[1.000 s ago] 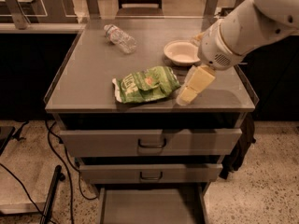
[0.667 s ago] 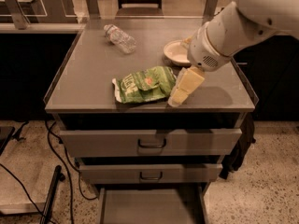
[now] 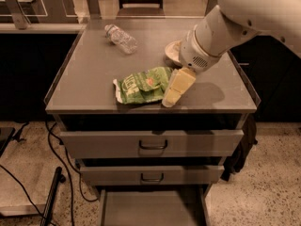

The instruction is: Place green jalapeno chip bag into bottom drawer

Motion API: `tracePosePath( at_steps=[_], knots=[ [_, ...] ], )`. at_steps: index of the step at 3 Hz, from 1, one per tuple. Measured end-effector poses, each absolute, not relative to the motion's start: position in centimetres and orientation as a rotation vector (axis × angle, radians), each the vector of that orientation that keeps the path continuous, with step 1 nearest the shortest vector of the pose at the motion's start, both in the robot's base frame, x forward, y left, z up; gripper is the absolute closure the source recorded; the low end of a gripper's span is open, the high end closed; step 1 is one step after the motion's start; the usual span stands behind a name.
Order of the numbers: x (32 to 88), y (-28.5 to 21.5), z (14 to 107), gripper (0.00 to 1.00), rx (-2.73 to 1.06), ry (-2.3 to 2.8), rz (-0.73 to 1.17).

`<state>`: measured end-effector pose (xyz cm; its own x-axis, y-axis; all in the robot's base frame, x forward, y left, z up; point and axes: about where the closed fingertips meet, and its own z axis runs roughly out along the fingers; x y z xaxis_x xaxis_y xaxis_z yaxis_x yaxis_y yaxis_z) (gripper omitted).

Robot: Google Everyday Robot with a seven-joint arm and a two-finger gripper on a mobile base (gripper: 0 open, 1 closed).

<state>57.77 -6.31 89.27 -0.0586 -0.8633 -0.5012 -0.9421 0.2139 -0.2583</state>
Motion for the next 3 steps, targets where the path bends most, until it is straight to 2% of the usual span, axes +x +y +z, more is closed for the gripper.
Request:
tracePosePath(
  at_steps=[3],
  knots=[
    [59.4,-4.3,87.4,0.00,-1.699,1.964,0.219]
  ],
)
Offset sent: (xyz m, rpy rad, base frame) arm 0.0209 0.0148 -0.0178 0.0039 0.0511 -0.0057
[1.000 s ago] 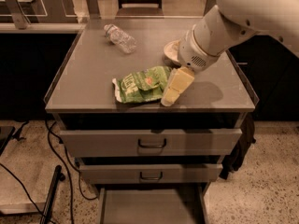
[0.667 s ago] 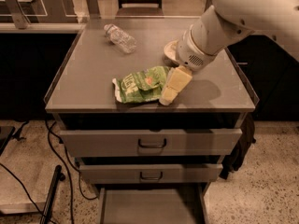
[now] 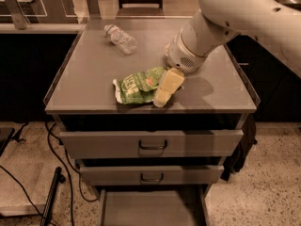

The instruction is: Place green jalapeno chip bag into bottom drawer

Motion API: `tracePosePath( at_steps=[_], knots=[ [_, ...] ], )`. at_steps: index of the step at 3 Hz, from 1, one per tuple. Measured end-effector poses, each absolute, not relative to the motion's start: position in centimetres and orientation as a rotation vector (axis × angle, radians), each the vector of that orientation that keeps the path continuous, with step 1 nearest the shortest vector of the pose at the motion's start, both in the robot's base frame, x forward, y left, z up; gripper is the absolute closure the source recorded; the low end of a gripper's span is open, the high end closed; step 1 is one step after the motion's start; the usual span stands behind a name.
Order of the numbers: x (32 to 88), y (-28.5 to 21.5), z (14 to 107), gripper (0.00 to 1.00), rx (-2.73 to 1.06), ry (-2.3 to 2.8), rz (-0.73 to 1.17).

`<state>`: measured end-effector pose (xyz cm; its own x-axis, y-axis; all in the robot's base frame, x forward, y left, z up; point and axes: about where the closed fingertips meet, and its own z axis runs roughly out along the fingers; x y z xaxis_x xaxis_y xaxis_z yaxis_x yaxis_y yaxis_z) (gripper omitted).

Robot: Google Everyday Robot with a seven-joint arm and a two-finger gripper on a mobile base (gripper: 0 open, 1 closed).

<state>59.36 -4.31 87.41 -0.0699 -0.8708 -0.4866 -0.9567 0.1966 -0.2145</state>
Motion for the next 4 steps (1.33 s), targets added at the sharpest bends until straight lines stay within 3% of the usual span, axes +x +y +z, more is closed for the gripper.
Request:
tracePosePath(
  at_steps=[4],
  knots=[
    [59.1,-1.5,83.5,0.00,-1.807,2.004,0.272]
  ],
)
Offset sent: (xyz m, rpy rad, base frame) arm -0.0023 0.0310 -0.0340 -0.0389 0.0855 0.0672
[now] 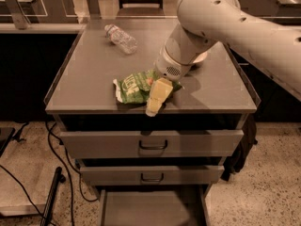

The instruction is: Place green jalapeno chip bag into bottom drawer

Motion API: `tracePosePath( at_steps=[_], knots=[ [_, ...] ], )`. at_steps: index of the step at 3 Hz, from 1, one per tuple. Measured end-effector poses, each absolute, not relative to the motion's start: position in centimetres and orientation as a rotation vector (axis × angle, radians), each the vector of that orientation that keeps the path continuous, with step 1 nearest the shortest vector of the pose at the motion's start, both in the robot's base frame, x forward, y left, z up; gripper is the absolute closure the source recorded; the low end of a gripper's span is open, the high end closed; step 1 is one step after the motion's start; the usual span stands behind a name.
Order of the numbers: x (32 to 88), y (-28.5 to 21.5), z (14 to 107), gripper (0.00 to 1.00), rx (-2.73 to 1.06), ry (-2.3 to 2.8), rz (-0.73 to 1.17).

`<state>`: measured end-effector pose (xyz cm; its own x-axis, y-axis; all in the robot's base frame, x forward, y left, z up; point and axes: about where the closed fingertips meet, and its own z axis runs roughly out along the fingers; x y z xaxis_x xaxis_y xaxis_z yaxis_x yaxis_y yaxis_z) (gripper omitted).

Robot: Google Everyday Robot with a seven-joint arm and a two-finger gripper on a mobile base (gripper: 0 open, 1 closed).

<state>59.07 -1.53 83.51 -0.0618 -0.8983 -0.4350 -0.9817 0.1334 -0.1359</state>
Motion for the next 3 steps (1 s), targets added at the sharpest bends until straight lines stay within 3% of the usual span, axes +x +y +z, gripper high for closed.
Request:
tracePosePath(
  at_steps=[1,3],
  knots=[
    [59.06,-1.53,83.51,0.18,-1.807,2.004,0.272],
    [59.06,-1.53,83.50,0.64,-1.807,2.004,0.272]
  ],
)
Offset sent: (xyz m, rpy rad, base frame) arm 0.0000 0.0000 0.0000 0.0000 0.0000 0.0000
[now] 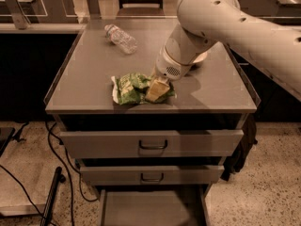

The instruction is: Place green jalapeno chip bag into bottom drawer

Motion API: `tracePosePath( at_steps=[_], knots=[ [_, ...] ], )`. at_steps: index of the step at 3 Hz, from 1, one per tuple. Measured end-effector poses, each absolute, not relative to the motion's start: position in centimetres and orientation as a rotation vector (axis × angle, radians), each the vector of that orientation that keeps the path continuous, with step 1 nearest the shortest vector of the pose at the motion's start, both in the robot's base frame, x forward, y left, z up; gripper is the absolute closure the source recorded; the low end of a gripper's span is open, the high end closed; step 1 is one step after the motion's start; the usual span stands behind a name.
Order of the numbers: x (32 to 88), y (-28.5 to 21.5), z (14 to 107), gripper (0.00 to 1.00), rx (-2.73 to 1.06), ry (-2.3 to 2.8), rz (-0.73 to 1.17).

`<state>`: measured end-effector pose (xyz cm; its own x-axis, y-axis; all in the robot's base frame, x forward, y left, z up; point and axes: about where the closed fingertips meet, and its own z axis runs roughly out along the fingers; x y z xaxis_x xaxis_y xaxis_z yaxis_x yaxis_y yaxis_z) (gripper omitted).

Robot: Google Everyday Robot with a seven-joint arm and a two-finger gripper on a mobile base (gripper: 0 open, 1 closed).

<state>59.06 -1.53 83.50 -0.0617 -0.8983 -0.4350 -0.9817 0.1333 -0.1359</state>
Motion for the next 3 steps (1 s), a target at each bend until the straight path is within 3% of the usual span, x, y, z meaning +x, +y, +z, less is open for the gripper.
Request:
tracePosePath(
  at_steps=[1,2,3],
  knots=[
    [59.06,-1.52,83.50,0.87,-1.807,2.004,0.272],
    [59.06,-1.52,83.50,1.00,-1.807,2.004,0.272],
    [59.06,-1.52,83.91,1.00,-1.807,2.004,0.272]
  ],
)
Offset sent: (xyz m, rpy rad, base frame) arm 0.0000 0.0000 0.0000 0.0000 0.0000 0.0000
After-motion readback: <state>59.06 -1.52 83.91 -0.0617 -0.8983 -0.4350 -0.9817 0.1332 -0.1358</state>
